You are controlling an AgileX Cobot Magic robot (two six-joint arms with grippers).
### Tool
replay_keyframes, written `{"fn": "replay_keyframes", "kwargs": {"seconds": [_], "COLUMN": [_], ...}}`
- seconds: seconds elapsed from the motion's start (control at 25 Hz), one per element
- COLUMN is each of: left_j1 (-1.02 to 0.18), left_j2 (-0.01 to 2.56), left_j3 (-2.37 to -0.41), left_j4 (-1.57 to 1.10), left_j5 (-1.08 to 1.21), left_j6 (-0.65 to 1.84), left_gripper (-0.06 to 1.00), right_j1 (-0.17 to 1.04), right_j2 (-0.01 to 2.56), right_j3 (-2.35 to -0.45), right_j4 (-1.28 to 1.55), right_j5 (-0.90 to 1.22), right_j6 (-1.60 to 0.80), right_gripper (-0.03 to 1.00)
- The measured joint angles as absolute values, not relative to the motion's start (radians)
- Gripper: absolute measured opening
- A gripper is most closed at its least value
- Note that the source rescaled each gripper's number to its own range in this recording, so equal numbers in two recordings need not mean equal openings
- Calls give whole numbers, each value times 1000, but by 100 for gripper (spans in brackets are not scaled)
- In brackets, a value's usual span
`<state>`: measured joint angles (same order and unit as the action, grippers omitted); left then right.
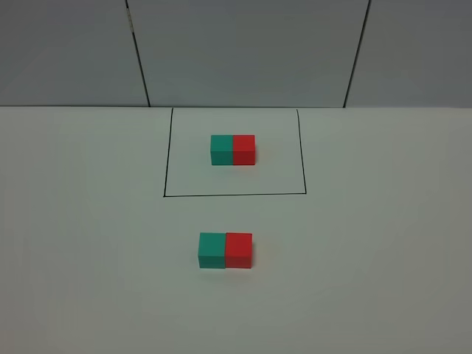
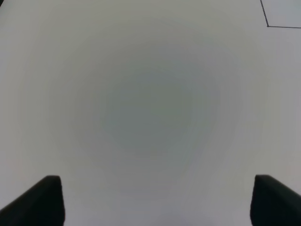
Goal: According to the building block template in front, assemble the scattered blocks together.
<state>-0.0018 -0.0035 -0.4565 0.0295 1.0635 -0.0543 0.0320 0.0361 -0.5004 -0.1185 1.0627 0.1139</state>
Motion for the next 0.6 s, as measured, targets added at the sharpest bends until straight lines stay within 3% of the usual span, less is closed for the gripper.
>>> {"fn": "replay_keyframes", "kwargs": {"seconds": [0.6], "left_j1": [-2], "left_j2": [-3], "left_j3": [-456], "left_j4": [30], "left_j5": [1063], "left_j6": [-54], "left_gripper": [92], "right_j1": [32], "right_j2": [36], "right_j3": [-500], "right_j4": [-118], "right_j5": [1063], "right_j6": [114], "right_gripper": [74]}}
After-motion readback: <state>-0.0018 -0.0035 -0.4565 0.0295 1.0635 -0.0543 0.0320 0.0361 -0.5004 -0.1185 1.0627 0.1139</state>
